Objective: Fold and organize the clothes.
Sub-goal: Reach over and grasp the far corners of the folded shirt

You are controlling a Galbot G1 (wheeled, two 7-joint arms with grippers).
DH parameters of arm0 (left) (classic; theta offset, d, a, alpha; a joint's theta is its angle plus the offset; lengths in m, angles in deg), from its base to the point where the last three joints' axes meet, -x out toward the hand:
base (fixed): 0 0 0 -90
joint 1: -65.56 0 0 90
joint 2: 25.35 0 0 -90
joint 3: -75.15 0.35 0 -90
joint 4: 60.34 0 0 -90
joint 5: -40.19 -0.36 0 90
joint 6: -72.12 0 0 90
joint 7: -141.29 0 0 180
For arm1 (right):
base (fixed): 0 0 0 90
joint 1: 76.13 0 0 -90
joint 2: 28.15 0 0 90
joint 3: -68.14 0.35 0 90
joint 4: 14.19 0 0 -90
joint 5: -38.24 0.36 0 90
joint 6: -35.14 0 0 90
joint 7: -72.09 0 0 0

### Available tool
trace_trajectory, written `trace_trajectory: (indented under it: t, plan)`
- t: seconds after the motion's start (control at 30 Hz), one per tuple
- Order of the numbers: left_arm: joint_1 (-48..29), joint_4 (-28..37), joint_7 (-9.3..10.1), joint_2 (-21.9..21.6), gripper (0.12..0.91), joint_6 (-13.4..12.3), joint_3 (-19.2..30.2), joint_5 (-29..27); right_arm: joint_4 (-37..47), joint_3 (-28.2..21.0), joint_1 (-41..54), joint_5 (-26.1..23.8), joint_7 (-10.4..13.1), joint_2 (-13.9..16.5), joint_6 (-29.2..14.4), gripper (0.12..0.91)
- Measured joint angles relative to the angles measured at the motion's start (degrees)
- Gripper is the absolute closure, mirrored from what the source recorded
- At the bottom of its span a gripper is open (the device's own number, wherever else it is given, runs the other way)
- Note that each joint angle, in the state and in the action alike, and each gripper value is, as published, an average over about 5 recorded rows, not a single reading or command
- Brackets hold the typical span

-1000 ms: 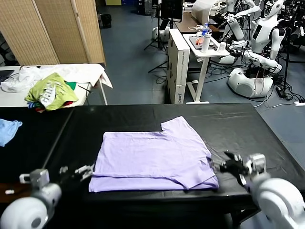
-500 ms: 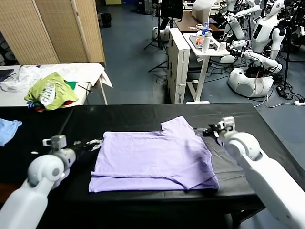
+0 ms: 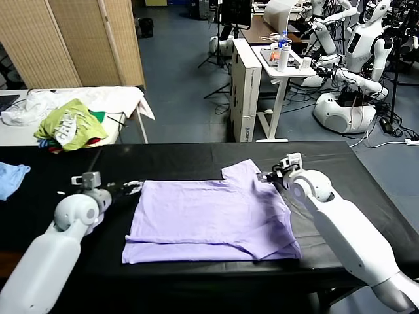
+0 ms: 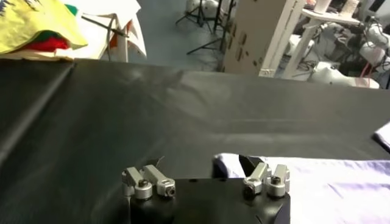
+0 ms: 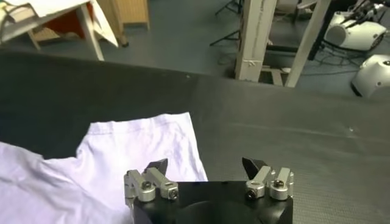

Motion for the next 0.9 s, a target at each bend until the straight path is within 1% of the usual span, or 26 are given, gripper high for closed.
trace_trajectory:
  t: [0.23, 0.3, 0.4, 0.47, 0.5, 0.53, 0.63, 0.7, 0.73, 0.83, 0.87, 0.9]
  plan:
    - [-0.3, 1.6, -1.11, 0.7, 0.130, -0.2, 0.4, -1.3, 1.2, -0.6, 0.5, -0.5, -0.4, -0.9, -0.4, 0.118]
    - [-0.3, 1.7, -1.43, 0.9, 0.147, -0.3, 0.7, -1.5, 1.3, -0.8, 0.6, -0.5, -0.4, -1.0, -0.4, 0.118]
    - [-0.6, 1.9, -1.94, 1.2, 0.194, -0.4, 1.1, -1.7, 1.5, -0.8, 0.6, -0.5, -0.5, -1.1, -0.4, 0.128]
    - [-0.8, 2.1, -2.26, 1.4, 0.227, -0.5, 1.4, -2.0, 1.7, -0.8, 0.5, -0.6, -0.6, -1.1, -0.5, 0.183]
    - [-0.9, 2.2, -2.38, 1.6, 0.240, -0.6, 1.5, -2.1, 1.7, -0.8, 0.5, -0.6, -0.6, -1.1, -0.5, 0.229]
    - [-1.0, 2.3, -2.48, 1.8, 0.257, -0.6, 1.6, -2.3, 1.8, -0.8, 0.5, -0.6, -0.7, -1.1, -0.5, 0.294]
    - [-1.2, 2.7, -2.56, 2.1, 0.339, -0.7, 1.8, -2.6, 2.1, -0.7, 0.4, -0.7, -0.9, -1.1, -0.6, 0.468]
    - [-1.2, 3.0, -2.64, 2.2, 0.425, -0.8, 2.0, -2.9, 2.2, -0.7, 0.3, -0.8, -1.2, -1.1, -0.7, 0.554]
    - [-1.2, 3.1, -2.74, 2.2, 0.472, -0.8, 2.0, -3.0, 2.3, -0.7, 0.3, -0.8, -1.3, -1.1, -0.7, 0.614]
    - [-1.0, 3.2, -3.32, 2.3, 0.647, -0.9, 2.2, -3.5, 2.6, -0.7, 0.3, -1.0, -1.6, -1.3, -0.8, 0.755]
    - [-0.9, 3.3, -3.53, 2.3, 0.711, -0.9, 2.3, -3.7, 2.7, -0.7, 0.3, -1.1, -1.6, -1.3, -0.8, 0.796]
    - [-0.9, 3.3, -3.71, 2.2, 0.756, -0.9, 2.4, -3.8, 2.8, -0.7, 0.3, -1.2, -1.7, -1.4, -1.0, 0.822]
